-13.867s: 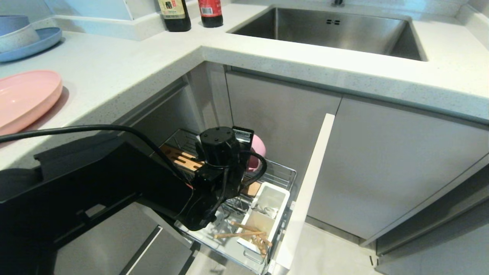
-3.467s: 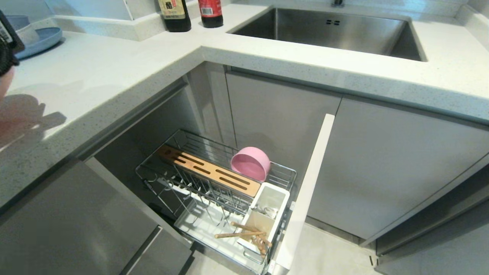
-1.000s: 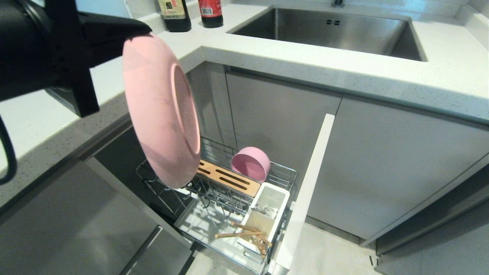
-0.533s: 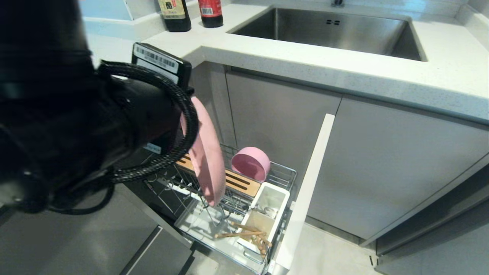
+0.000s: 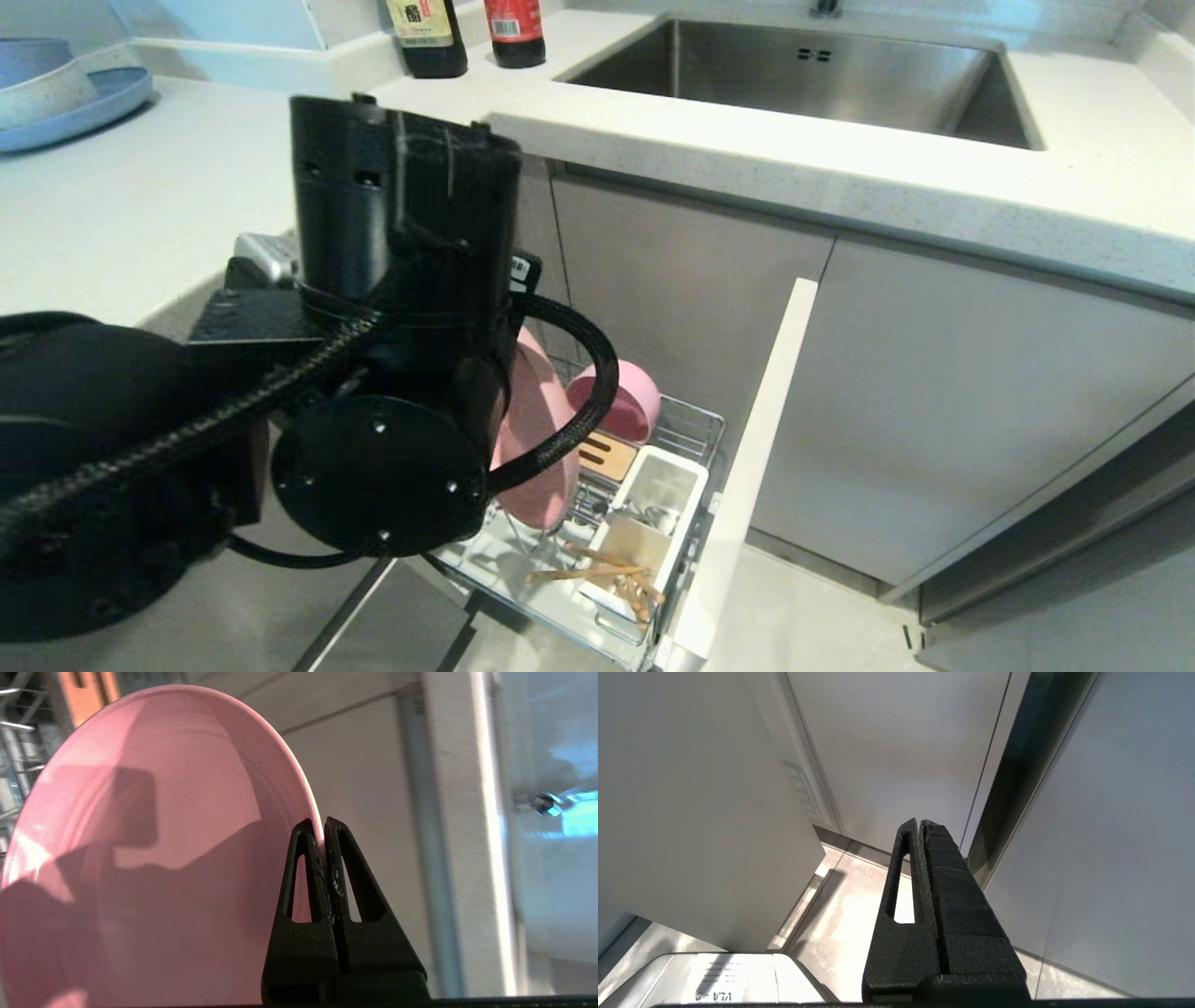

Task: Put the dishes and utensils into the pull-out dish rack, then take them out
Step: Pick up the plate and place it in the cupboard

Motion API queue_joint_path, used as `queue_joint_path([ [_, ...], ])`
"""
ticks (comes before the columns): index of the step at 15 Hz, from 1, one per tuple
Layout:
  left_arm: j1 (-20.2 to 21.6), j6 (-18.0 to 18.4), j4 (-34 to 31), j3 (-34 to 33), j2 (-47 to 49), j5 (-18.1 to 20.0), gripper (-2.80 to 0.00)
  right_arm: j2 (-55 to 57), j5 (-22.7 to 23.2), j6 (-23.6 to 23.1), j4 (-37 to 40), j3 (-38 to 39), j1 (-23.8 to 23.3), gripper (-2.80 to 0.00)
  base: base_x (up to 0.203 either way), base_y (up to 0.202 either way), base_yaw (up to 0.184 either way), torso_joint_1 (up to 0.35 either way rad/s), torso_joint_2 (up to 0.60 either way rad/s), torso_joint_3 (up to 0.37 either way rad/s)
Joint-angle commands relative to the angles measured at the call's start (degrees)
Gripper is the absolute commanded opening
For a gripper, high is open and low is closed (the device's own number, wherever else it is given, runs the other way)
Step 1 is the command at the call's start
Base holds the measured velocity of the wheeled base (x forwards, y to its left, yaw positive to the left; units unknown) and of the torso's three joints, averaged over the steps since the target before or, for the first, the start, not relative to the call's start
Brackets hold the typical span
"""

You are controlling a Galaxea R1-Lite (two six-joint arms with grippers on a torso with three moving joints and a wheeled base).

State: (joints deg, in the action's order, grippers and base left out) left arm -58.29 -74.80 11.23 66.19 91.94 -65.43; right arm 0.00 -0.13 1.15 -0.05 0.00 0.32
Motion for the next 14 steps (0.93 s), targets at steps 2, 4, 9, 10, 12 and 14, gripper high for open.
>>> queue_joint_path([
  [2, 1.77, -3.36, 0.11, -1.35, 2.28, -0.33, -2.8, 0.0, -0.03, 0.0, -0.04, 0.09, 0.04, -2.8, 0.0, 0.0, 0.0, 0.0, 0.0, 0.0],
  [4, 3.55, -4.39, 1.27, -2.57, 2.72, -0.15, -2.8, 0.0, -0.03, 0.0, -0.04, 0.09, 0.04, -2.8, 0.0, 0.0, 0.0, 0.0, 0.0, 0.0],
  [9, 6.16, -4.34, 11.93, -4.52, 2.99, 0.09, -2.8, 0.0, -0.04, 0.0, -0.04, 0.09, 0.04, -2.8, 0.0, 0.0, 0.0, 0.0, 0.0, 0.0],
  [10, 6.09, -4.14, 12.06, -4.23, 2.99, 0.12, -2.8, 0.0, -0.04, 0.0, -0.04, 0.09, 0.04, -2.8, 0.0, 0.0, 0.0, 0.0, 0.0, 0.0],
  [12, 6.18, -4.3, 12.24, -4.4, 3.08, 0.21, -2.8, 0.0, -0.04, 0.0, -0.04, 0.09, 0.04, -2.8, 0.0, 0.0, 0.0, 0.0, 0.0, 0.0],
  [14, 6.87, -4.51, 12.24, -4.53, 3.83, 0.15, -2.8, 0.0, -0.04, 0.0, 0.02, 0.09, 0.04, -2.8, 0.0, 0.0, 0.0, 0.0, 0.0, 0.0],
])
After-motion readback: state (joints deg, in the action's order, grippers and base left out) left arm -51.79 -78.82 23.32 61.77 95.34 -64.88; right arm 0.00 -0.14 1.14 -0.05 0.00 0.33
